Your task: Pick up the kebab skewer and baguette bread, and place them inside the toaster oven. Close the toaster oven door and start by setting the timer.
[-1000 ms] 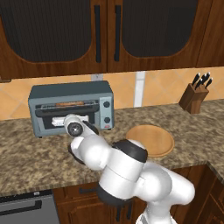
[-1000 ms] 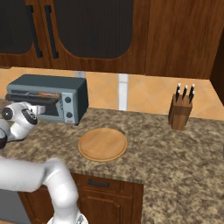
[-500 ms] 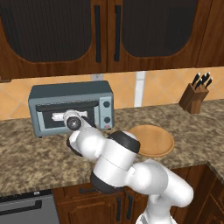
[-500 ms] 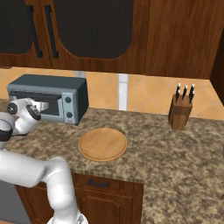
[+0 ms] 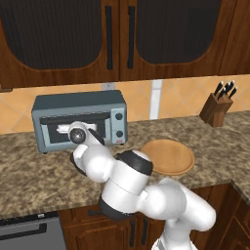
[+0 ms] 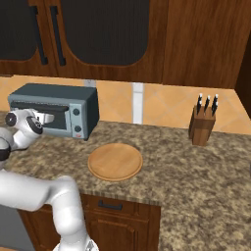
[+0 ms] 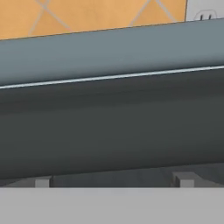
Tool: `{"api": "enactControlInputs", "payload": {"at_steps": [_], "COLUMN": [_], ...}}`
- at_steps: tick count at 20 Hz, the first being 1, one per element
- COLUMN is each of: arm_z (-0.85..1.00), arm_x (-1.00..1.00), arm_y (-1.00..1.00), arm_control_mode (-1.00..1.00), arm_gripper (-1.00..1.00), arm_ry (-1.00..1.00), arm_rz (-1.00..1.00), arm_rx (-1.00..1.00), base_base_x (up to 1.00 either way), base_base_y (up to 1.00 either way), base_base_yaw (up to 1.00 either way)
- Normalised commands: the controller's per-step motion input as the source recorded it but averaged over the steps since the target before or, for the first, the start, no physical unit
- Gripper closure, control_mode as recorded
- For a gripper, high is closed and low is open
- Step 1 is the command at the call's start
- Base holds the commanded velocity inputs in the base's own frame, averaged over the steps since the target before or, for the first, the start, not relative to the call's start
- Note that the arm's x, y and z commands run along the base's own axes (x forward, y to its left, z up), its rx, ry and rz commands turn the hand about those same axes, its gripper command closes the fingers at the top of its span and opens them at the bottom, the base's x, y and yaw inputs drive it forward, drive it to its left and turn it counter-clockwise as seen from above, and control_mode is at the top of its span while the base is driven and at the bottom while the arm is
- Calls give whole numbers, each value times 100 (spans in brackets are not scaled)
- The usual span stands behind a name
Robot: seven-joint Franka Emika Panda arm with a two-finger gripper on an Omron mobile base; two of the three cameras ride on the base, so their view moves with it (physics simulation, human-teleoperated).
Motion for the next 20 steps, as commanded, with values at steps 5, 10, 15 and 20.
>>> {"api": "enactControlInputs", "payload": {"at_steps": [5, 10, 15, 20], "arm_z": [0, 0, 3, 12], "arm_x": [-3, -23, -35, -24], "arm_y": [-1, -17, -40, -46], "arm_control_mode": [-100, -100, -100, -100], "arm_gripper": [-100, -100, -100, -100], "arm_ry": [1, 0, 0, 0], "arm_rz": [5, 4, 0, 0], "arm_rx": [0, 0, 0, 0], "base_base_x": [0, 0, 0, 0], "base_base_y": [0, 0, 0, 0], "base_base_yaw": [0, 0, 0, 0]}}
